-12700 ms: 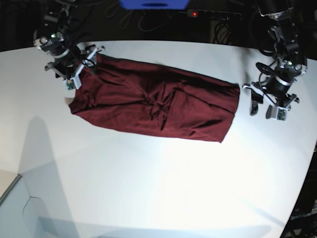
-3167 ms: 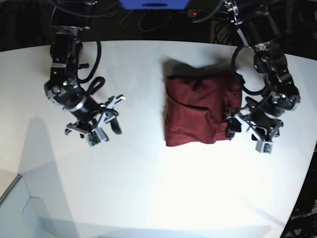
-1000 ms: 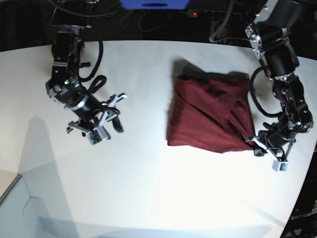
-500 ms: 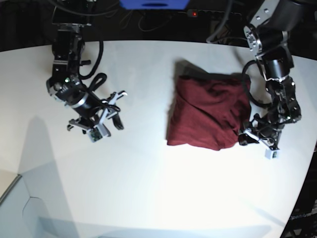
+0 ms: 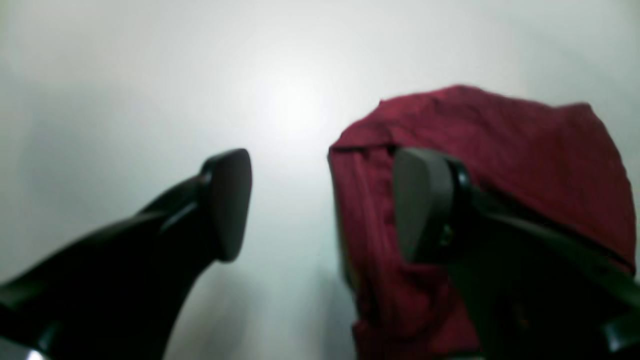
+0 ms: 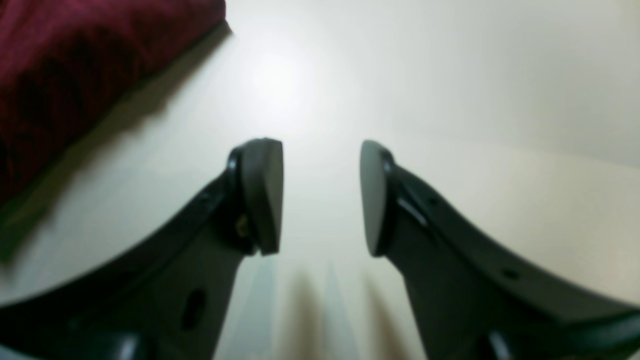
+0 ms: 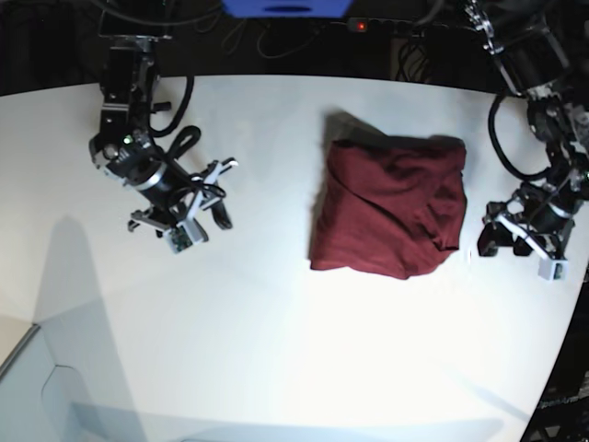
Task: Layout the t-shirt on the table in an organized manner, then fold the t-shirt properly
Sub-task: 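Grasp the bundle edge with the left gripper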
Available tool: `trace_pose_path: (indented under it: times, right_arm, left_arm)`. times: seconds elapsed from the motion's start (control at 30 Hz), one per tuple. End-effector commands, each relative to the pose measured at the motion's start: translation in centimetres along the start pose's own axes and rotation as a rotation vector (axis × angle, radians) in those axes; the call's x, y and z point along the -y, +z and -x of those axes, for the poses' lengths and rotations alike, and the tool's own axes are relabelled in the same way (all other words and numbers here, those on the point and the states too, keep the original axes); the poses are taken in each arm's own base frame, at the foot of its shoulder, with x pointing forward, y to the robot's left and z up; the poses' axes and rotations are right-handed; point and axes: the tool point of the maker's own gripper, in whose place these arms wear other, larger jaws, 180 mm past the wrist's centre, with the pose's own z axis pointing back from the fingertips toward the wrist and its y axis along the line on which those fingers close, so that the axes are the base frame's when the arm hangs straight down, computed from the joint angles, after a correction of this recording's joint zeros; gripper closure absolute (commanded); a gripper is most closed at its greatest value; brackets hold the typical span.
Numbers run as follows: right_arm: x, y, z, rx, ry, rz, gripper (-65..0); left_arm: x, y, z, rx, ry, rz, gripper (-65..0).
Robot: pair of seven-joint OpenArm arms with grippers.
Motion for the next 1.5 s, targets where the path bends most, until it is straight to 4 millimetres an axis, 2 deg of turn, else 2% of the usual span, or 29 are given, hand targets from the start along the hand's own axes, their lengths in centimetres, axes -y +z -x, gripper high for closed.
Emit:
trace_pose_path:
  times: [0.0,0.07,0.17,0.3,0.53,0.73,0.87,1.07,1.2,1.27,1.3,1.43,1.47]
  right_arm:
    - [0.2,0.2,-1.7,0.061,0.004,-0.002,-25.6]
    - [0.2,0.2,-1.6,0.059,0.003,-0.001,-25.6]
    - [0.2,0.2,-1.6,0.058,0.002,-0.001,-25.6]
    - [0.2,0.2,-1.5,0.052,0.002,-0.001,-25.6]
    - [0.0,0.3,-0.9,0.041,-0.003,-0.005,-25.6]
    - [-0.1,0.4,-0.7,0.038,-0.005,-0.007,-25.6]
    - [-0.1,0.4,-0.6,0.037,-0.002,-0.006,-25.6]
    - [0.1,0.4,-0.9,0.043,0.002,-0.003,-25.6]
    - [0.1,0.4,-1.0,0.044,0.003,-0.002,-25.6]
    - [0.2,0.4,-0.9,0.041,0.002,0.001,-25.6]
    - [0.3,0.5,-0.9,0.042,0.002,0.003,-25.6]
    - [1.0,0.8,-0.3,0.024,0.022,0.012,-25.6]
    - [1.2,0.9,-0.2,0.021,0.026,0.016,-25.5]
  left_arm:
    - [0.9,0.7,-1.6,0.067,0.002,0.025,-43.0]
    - [2.0,1.0,0.2,0.051,0.03,0.038,-43.8]
    - [3.6,0.4,2.6,0.019,0.083,0.068,-47.6]
    - [4.7,-0.9,4.6,-0.015,0.16,0.106,-51.9]
    - [4.8,-2.6,4.2,-0.015,0.214,0.132,-52.4]
    - [4.9,-4.9,5.0,-0.016,0.295,0.158,-52.4]
    - [5.1,-5.5,6.2,-0.047,0.327,0.166,-52.4]
    - [8.5,-7.1,7.2,-0.086,0.256,0.242,-52.4]
    - [10.2,-8.2,9.2,-0.162,0.164,0.262,-51.2]
    - [10.5,-8.5,10.2,-0.208,0.111,0.254,-43.4]
    - [10.5,-8.5,10.5,-0.221,0.09,0.245,-36.2]
    - [10.1,-9.3,9.4,-0.232,0.023,0.219,-4.2]
    - [9.9,-9.6,9.3,-0.242,0.0,0.211,0.0]
